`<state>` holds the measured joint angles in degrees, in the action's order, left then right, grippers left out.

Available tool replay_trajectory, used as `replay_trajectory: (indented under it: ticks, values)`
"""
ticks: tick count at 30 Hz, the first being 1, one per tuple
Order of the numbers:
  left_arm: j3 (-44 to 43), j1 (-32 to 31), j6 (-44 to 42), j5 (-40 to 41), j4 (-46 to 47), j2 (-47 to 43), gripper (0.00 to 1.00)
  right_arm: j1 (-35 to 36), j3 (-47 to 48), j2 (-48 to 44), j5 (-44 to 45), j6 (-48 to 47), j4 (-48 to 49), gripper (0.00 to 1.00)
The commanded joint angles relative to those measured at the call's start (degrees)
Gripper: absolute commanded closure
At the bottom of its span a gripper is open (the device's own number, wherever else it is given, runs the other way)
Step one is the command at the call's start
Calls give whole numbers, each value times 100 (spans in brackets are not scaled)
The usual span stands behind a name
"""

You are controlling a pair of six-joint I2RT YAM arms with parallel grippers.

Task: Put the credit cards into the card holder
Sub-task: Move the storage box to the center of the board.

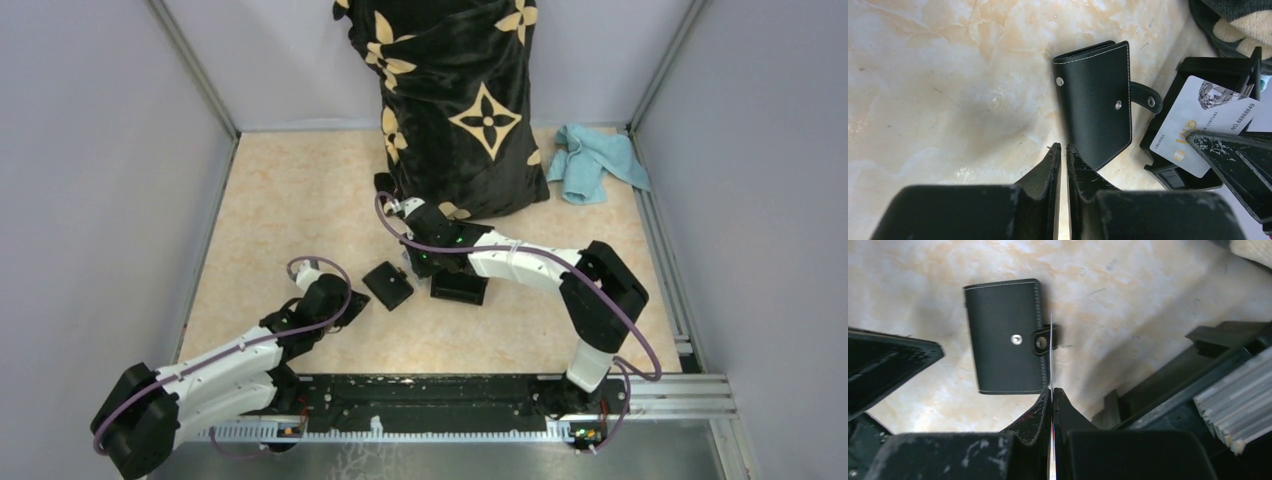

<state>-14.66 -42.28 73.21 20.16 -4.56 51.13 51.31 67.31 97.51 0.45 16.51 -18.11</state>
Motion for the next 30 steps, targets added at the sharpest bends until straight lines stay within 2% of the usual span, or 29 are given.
replay_trajectory:
  ticks: [1, 5, 19, 30]
  values:
    - [-135, -26, 73, 94, -177, 31, 86, -56, 383, 146, 660, -33, -239, 100]
    - [-125, -26, 61, 85, -104, 183, 86, -123, 434, 252, 1106, -4, -447, 100]
    - [-375, -26, -159, 56, 251, 1137, 85, -271, 128, -103, 1738, -90, -917, 100]
    - [-618, -26, -308, 369, -38, 1491, 85, 114, 593, -393, 1020, -541, -984, 100]
